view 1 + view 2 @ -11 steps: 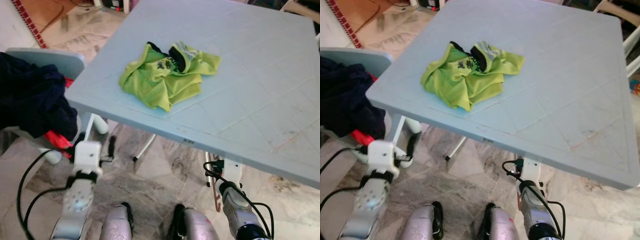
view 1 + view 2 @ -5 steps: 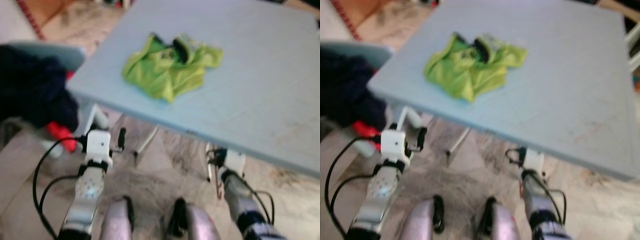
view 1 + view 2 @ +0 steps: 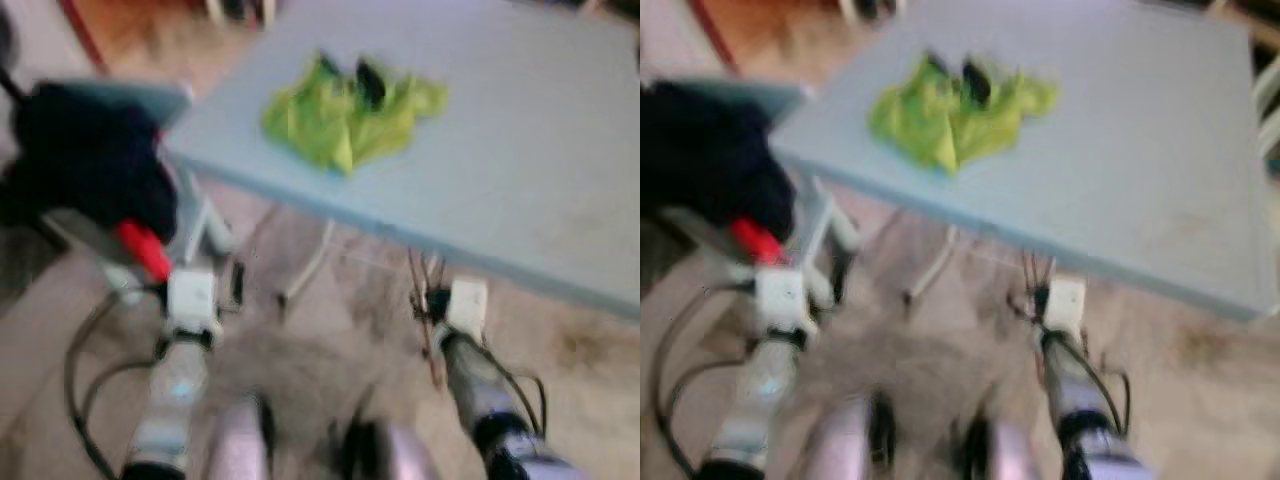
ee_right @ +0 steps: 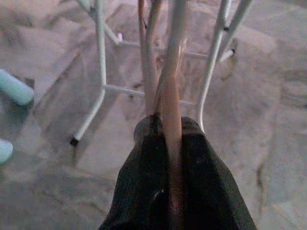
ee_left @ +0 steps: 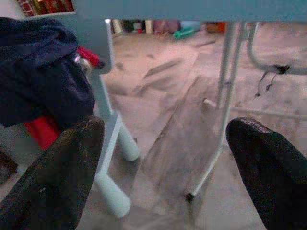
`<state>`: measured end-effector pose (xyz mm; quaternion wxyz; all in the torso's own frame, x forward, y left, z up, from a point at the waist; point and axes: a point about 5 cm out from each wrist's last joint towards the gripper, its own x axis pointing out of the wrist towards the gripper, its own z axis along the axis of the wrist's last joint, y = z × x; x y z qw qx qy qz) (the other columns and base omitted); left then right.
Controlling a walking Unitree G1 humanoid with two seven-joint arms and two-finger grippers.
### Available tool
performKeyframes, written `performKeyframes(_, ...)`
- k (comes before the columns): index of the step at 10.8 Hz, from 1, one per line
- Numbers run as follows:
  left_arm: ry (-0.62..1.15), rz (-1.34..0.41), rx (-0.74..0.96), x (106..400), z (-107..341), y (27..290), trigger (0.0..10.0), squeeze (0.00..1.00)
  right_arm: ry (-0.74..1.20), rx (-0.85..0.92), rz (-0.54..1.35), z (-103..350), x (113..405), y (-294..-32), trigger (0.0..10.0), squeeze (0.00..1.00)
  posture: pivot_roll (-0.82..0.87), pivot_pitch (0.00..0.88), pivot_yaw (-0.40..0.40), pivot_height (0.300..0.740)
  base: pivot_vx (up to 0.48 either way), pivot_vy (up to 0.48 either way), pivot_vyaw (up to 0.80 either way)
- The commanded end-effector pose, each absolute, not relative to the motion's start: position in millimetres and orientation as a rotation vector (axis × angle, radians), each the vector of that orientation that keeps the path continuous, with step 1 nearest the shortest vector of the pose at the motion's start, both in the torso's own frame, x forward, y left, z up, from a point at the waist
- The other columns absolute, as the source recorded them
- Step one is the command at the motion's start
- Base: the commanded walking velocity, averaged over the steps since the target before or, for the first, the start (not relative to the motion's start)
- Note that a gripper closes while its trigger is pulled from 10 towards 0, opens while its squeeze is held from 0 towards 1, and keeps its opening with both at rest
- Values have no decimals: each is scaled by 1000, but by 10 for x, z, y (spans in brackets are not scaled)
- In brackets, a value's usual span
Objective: Hang hanger
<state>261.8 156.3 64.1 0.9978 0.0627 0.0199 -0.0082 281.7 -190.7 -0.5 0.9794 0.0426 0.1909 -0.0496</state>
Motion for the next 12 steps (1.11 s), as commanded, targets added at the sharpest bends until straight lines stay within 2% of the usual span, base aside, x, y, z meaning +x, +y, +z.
performKeyframes(1, 39, -9, 139, 2631, 654, 1592, 10000, 0, 339, 87, -116, 51, 2846, -1938, 10000, 0, 110, 137, -50, 740, 0, 0, 0)
performKeyframes(3, 50, -4, 115, 2645, 645, 1604, 10000, 0, 361, 78, -117, 42, 2854, -1934, 10000, 0, 102, 140, -48, 740, 0, 0, 0)
performKeyframes(5, 61, 6, 96, 2675, 639, 1617, 10000, 0, 516, 61, -109, -116, 2783, -1903, 10000, 0, 98, 138, -45, 740, 0, 0, 0)
performKeyframes(8, 64, -4, 93, 2703, 655, 1597, 10000, 0, 728, 165, -24, -261, 2738, -1677, 10000, 0, 104, 137, -41, 740, 0, 0, 0)
performKeyframes(10, 67, -18, 83, 2730, 668, 1561, 10000, 0, 797, 62, 98, -270, 2760, -1477, 10000, 0, 106, 138, -37, 740, 0, 0, 0)
performKeyframes(11, 67, -22, 80, 2733, 673, 1554, 10000, 0, 812, 77, 64, -290, 2742, -1494, 10000, 0, 114, 139, -36, 740, 0, 0, 0)
performKeyframes(12, 84, -15, 79, 2698, 641, 1593, 10000, 0, 796, 179, -67, -302, 2717, -1628, 10000, 0, 119, 142, -36, 740, 0, 0, 0)
